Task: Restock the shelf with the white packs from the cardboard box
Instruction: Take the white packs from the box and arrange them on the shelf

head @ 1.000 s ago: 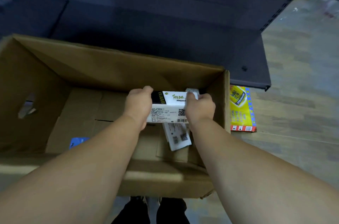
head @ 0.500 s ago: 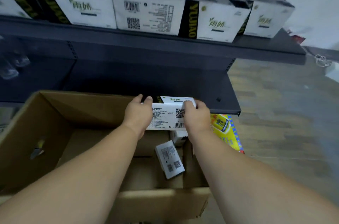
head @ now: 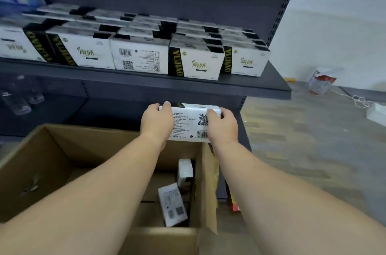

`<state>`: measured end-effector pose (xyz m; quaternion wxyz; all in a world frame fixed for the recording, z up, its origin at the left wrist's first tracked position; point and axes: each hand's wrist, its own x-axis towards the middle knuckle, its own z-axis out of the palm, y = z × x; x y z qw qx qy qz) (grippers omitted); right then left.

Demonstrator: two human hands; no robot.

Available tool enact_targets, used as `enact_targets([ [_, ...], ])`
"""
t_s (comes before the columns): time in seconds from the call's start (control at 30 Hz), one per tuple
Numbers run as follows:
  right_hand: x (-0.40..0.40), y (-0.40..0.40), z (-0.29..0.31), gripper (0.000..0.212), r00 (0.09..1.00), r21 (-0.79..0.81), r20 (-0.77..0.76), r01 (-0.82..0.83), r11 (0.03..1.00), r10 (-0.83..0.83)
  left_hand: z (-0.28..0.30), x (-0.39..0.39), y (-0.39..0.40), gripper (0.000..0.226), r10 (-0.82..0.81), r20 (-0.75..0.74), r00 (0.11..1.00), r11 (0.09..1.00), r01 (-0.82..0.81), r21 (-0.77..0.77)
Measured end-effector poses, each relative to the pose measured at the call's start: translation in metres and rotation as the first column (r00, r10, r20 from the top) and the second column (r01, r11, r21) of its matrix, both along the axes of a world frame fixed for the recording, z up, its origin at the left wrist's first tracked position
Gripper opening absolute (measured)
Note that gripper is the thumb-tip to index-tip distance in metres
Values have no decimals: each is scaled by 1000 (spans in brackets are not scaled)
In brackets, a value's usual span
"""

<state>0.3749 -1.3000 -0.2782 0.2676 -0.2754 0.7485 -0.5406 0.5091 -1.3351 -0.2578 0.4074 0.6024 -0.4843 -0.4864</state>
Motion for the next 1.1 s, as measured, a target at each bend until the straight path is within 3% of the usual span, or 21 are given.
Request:
enact_targets([
  [0.07, -14, 11, 9, 67, 1000, -23, -4, 2, 1000, -2, 10, -13, 14, 54, 1, -10, 1000, 1000, -1, -20],
  [0.17, -34, 31, 30, 38, 999, -54, -32, -18, 998, 16, 29, -32, 34, 46, -1, -36, 999, 998, -1, -59],
  [0.23, -46, 44, 46, 30, 999, -85, -42, -17, 996, 13, 42, -45, 45, 45, 1, -35, 999, 996, -4, -87],
  [0.43, -72, 72, 81, 45, 999, -172, -50, 10, 985, -19, 73, -76, 67, 20, -40, -52, 998, 982, 30, -186],
  [0.57, -80, 80, 97, 31, 999, -206, -26, 13, 978, -18, 85, -84, 69, 30, -71, -23, 997, 969, 63, -239],
  [0.7, -80, 74, 107, 44, 999, -232, -22, 36, 972, -42, 94, -87, 59, 33, -94, 2, 996, 953, 90, -288],
  [0.83, -79, 62, 111, 45, 997, -245, -10, 74, 967, -78, 100, -87, 47, 31, -121, 22, 992, 948, 122, -294],
  [0.97, -80, 47, 120, 26, 990, -264, 3, 138, 955, -142, 110, -89, 34, 55, -173, 66, 983, 932, 185, -310],
  [1.07, -86, 42, 126, 7, 986, -257, 7, 163, 953, -167, 114, -96, 23, 51, -220, 49, 974, 918, 224, -327],
  [1.1, -91, 40, 125, 10, 984, -256, 11, 176, 951, -179, 115, -100, 21, 50, -235, 46, 971, 915, 237, -326],
])
